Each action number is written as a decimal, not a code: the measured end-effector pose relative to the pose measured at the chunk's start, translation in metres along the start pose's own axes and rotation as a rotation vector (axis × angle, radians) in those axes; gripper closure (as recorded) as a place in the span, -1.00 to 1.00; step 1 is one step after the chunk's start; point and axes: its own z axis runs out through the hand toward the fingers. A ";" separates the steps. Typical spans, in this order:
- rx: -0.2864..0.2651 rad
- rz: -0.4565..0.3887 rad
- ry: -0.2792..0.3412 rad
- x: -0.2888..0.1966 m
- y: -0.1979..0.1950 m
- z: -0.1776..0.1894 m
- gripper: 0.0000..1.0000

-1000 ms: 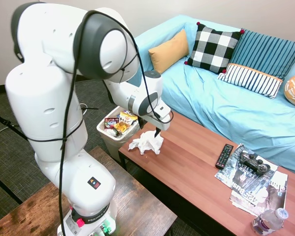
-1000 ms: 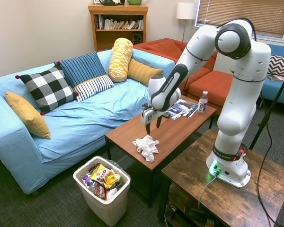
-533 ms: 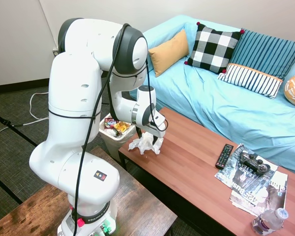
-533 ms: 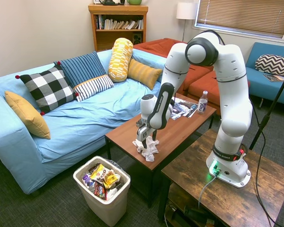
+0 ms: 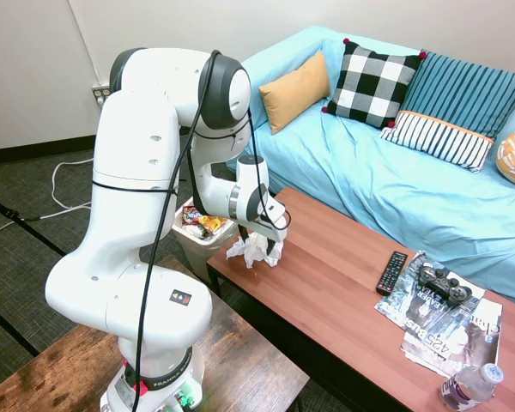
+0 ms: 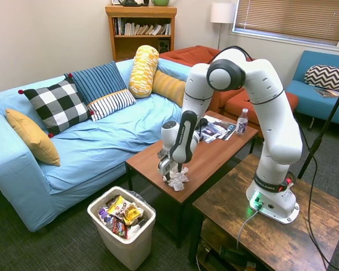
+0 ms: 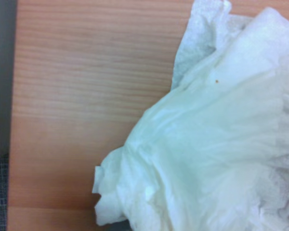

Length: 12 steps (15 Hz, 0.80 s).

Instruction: Throw the tissue in the trash bin

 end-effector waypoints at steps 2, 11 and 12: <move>-0.003 0.017 -0.008 0.001 0.001 0.000 1.00; -0.023 0.047 -0.079 0.001 0.005 0.003 1.00; -0.025 0.049 -0.088 0.002 0.006 0.004 1.00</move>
